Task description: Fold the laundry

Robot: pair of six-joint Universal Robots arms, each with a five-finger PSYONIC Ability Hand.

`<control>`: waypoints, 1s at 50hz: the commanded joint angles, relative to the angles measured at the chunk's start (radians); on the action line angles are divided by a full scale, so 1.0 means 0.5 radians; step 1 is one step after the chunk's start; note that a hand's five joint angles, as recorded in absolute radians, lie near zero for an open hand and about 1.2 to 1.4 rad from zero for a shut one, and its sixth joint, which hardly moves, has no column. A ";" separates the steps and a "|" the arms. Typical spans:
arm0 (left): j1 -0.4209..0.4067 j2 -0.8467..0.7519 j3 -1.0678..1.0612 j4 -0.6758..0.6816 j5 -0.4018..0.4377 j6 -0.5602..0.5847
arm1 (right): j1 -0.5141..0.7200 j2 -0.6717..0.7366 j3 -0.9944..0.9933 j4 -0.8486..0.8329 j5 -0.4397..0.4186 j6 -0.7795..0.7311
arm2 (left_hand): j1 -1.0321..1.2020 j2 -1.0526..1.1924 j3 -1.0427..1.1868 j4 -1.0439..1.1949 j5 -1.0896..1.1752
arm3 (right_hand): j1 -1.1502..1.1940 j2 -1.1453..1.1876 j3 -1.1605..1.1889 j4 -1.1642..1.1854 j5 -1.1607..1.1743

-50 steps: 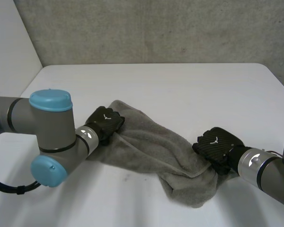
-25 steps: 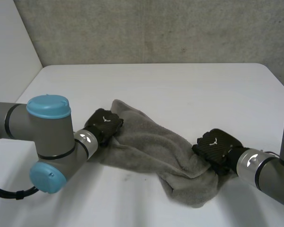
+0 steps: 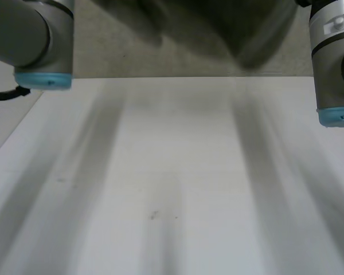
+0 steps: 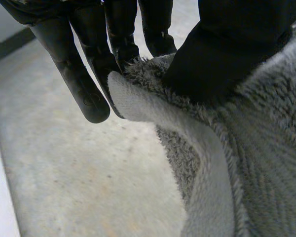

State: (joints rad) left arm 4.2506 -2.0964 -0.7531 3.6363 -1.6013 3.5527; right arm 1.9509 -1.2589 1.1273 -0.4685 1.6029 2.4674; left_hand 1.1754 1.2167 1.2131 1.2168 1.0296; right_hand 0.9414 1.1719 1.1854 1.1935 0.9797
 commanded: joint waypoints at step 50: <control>-0.034 0.416 -2.096 -0.434 0.233 0.101 | 0.062 0.073 1.326 0.541 -0.236 0.048 | -1.190 -1.272 -1.265 -1.273 -1.247 | 0.910 0.449 0.422 0.406 0.484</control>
State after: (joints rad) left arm 4.2513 -1.8676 -1.8047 3.4048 -1.4815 3.6032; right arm 2.0002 -1.2288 1.7841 -0.1901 1.5068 2.4910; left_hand 0.5014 0.4993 0.5004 0.4978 0.3223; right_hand 0.9421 1.1762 1.1862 1.1937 0.9799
